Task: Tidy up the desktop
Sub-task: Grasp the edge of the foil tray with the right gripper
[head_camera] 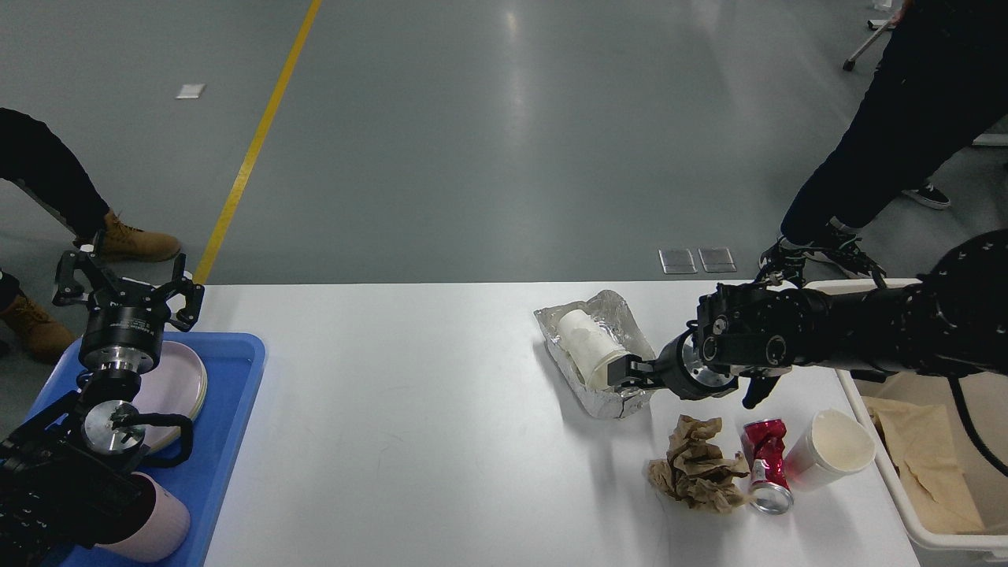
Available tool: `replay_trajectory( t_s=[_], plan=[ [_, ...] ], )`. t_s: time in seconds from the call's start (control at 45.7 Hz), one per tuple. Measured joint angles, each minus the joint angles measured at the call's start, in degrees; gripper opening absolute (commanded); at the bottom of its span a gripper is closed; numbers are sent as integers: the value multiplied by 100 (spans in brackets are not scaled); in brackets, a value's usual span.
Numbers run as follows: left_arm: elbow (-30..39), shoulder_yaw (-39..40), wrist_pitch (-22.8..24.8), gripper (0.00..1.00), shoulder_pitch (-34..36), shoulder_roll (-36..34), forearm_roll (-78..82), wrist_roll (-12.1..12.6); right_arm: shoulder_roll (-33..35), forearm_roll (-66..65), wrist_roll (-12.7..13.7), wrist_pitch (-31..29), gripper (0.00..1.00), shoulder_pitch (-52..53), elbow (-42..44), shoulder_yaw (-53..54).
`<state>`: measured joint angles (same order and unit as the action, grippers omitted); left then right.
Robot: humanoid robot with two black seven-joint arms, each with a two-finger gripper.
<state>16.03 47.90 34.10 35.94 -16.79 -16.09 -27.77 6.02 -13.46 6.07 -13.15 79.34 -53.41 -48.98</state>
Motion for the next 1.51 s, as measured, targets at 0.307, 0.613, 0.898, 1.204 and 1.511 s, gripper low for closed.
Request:
replay_trajectory(
  t_s=[0.307,0.613,0.898,1.204,1.511],
  plan=[
    [2,0,0,96,0,0,0,0,-169,-80,-4,144,100,-134,355,-2],
    [1,0,0,96,0,0,0,0,-243,-37,-1,259,80,-278,442,19],
    [0,0,0,96,0,0,0,0,-303,-20,6,258,50,-382,466,3],
    [1,0,0,96,0,0,0,0,-281,-25,7,237,48,-418,466,4],
    [1,0,0,96,0,0,0,0,-287,-11,33,39,0,-419,424,16]
  ],
)
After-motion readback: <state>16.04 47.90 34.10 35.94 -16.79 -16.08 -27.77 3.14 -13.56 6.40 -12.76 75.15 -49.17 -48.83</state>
